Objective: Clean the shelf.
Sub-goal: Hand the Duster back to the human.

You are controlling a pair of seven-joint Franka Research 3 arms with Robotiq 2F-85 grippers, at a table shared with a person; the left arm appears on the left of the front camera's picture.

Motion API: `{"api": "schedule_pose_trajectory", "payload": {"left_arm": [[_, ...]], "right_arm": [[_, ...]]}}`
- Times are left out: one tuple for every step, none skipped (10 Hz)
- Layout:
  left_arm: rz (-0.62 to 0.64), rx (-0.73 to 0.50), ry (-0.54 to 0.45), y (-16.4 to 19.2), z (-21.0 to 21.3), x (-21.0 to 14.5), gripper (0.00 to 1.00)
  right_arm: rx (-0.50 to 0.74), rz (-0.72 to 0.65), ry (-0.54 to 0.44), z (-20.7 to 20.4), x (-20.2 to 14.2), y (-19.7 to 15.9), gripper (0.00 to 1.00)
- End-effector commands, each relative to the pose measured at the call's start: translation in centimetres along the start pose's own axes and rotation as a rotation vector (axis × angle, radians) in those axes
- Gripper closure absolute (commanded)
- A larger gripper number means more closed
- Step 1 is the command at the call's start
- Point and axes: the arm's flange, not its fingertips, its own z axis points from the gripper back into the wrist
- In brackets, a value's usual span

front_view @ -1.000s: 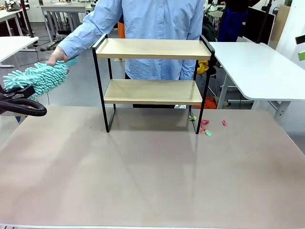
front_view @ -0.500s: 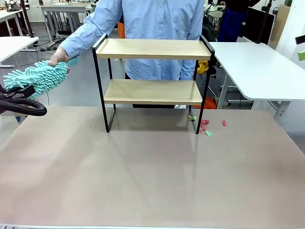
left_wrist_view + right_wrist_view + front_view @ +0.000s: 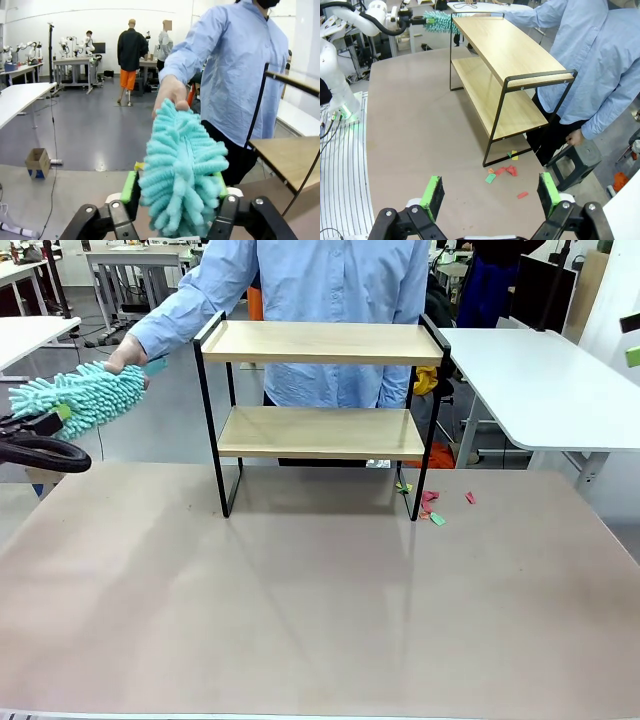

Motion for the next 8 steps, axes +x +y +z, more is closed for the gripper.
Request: {"api": "schedule_pose_trajectory", "payload": {"left_arm": [[0.100,-0.034,-0.008,-0.9,1.7,4.6,0.00],[0.140,-0.054,-0.012,-1.1,2.9,7.2,0.00],[0.164,-0.052,-0.037,-1.1,4.2,10.1,0.00],[0.227,-0.055,-0.086,-0.7,6.4,13.8,0.00],[0.277,-0.049,-0.152,0.0,8.4,16.6,0.00],[0.322,-0.046,-0.191,0.8,10.1,18.6,0.00],[0.349,-0.038,-0.220,1.7,11.3,20.0,0.00],[0.375,-0.038,-0.234,2.5,12.3,20.8,0.00]], "right_arm": [[0.000,0.022,-0.018,0.1,0.0,-0.2,0.00],[0.000,0.022,-0.018,0.1,0.0,-0.2,0.00],[0.000,0.022,-0.018,0.1,0.0,-0.2,0.00],[0.000,0.022,-0.018,0.1,0.0,-0.2,0.00],[0.000,0.022,-0.018,0.1,0.0,-0.2,0.00],[0.000,0.022,-0.018,0.1,0.0,-0.2,0.00],[0.000,0.022,-0.018,0.1,0.0,-0.2,0.00],[0.000,0.022,-0.018,0.1,0.0,-0.2,0.00]]}}
